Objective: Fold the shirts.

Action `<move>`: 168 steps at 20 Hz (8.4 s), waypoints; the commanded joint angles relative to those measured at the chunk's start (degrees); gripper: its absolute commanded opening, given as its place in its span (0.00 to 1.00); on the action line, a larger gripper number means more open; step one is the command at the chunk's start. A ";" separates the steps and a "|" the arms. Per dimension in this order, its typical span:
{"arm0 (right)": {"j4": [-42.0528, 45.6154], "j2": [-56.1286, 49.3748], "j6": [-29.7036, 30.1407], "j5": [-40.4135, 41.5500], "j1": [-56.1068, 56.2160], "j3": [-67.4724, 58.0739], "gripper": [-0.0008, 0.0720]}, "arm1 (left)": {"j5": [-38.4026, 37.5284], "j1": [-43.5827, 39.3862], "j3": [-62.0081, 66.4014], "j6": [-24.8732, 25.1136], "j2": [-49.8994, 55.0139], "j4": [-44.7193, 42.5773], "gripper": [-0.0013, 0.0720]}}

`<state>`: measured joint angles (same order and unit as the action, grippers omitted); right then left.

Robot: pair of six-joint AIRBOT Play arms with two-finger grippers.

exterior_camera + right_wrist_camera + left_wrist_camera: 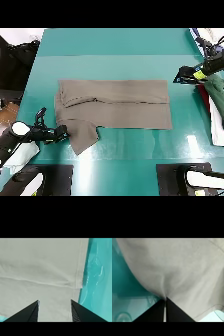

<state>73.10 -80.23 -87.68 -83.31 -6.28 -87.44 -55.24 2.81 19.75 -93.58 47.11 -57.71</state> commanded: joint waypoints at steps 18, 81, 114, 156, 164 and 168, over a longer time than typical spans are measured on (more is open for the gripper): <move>-1.01 10.67 4.31 9.57 -5.09 43.60 0.63 | -7.98 0.09 13.94 10.03 -0.15 1.14 0.06; -21.09 -20.61 17.35 1.27 -18.32 12.44 0.82 | -0.35 -6.60 40.96 8.11 22.64 -8.66 0.07; -35.58 -6.43 13.55 1.75 15.72 -19.34 0.03 | 1.92 -29.35 70.36 6.36 58.14 -2.29 0.06; -33.03 -26.01 14.62 12.81 17.20 -1.64 1.00 | -24.20 3.04 72.32 10.03 19.08 -18.69 0.06; -45.09 -37.16 14.64 13.97 23.50 -6.54 0.99 | -24.57 3.04 72.32 10.05 19.06 -18.62 0.06; -45.09 -40.35 14.58 17.40 28.50 -14.60 0.89 | -25.51 3.04 72.32 10.05 19.08 -18.62 0.06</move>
<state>28.91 -118.06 -72.95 -68.18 19.11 -97.30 -80.20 5.80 92.07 -83.55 66.22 -76.34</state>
